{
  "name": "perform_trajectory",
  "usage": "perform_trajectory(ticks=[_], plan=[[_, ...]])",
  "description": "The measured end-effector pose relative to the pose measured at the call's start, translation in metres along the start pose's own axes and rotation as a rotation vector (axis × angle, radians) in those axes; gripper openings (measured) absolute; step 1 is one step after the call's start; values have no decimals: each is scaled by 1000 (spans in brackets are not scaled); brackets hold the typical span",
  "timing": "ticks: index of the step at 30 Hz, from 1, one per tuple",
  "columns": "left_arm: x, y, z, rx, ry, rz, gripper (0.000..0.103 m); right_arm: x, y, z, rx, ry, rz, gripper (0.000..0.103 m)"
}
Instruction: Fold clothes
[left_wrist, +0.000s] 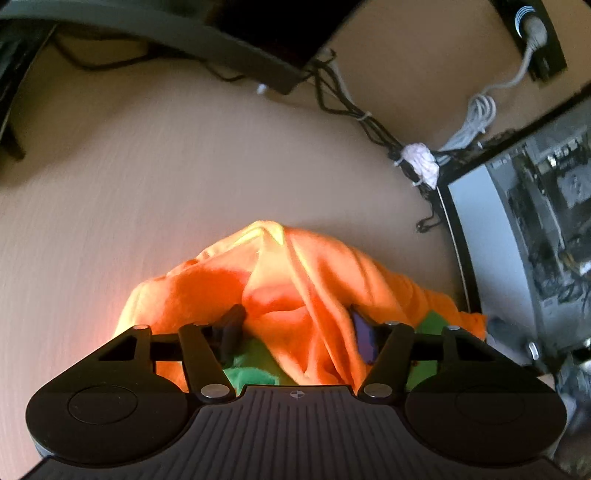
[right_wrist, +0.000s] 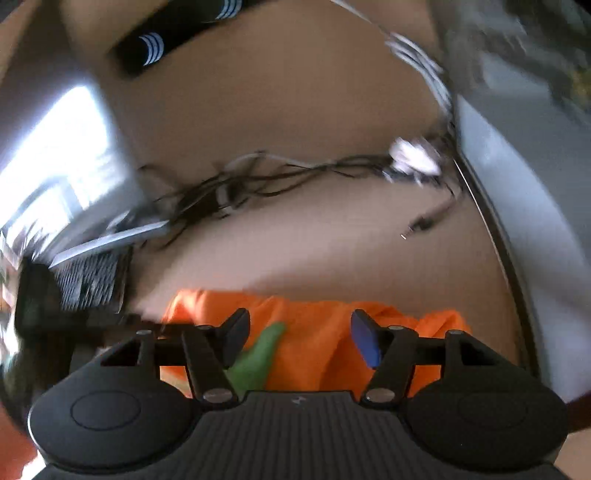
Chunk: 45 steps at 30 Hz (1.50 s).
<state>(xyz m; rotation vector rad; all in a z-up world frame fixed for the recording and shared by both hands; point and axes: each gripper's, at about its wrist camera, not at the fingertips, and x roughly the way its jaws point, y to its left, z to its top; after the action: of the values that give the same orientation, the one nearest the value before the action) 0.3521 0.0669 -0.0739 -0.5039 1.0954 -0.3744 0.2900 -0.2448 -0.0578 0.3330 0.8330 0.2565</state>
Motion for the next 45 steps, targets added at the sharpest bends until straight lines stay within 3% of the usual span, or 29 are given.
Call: perform_trajectory(ticks=[2,4,6,9,12,14,17,20,23,25,26,28,29,32,37,39,40,41,44,45], plan=[[4,-2,-1,18,14,-6,63,30,-4,-3,21,43,11,58],[10,-4,4,22,29,-14,59,56,1,-3,7,86,18,28],[0,-15,14,54,-16,-6,38,76,10,0,-14,109,29,18],[-26,-39,30,139,-120,-1,23,58,35,26,-110,-8,92,11],[-73,-63,30,280,-246,-44,20,11,58,39,-263,-144,134,6],[-95,-70,20,333,-273,-91,19,-14,66,36,-331,-190,142,6],[-100,-67,-12,366,-204,-133,19,-28,62,13,-350,-159,132,6],[-79,-52,-46,366,-74,-105,20,-22,42,-19,-293,-61,55,6],[-74,-28,-57,304,-37,-74,24,-23,27,-29,-211,-26,8,6],[-85,-18,-46,232,-82,-91,43,-27,25,-19,-174,-43,20,12],[-90,-17,-39,204,-122,-95,58,-27,27,-11,-157,-54,29,17],[-98,-18,-22,152,-203,-88,68,-21,27,2,-122,-72,40,37],[-98,-20,-14,131,-233,-71,75,-16,26,10,-100,-73,49,39],[-82,-25,6,80,-289,9,81,20,20,29,-6,-26,64,40],[-22,-37,22,144,-229,179,85,91,12,43,125,133,67,45],[3,-32,26,146,-178,245,75,109,16,43,95,156,81,42],[14,-28,27,136,-150,266,66,117,19,42,67,160,92,25],[22,-23,27,120,-127,277,45,122,23,42,36,160,102,19],[11,-27,23,145,-169,280,17,110,42,50,-54,121,156,10],[1,-31,22,159,-192,263,16,100,48,53,-81,99,175,10]])
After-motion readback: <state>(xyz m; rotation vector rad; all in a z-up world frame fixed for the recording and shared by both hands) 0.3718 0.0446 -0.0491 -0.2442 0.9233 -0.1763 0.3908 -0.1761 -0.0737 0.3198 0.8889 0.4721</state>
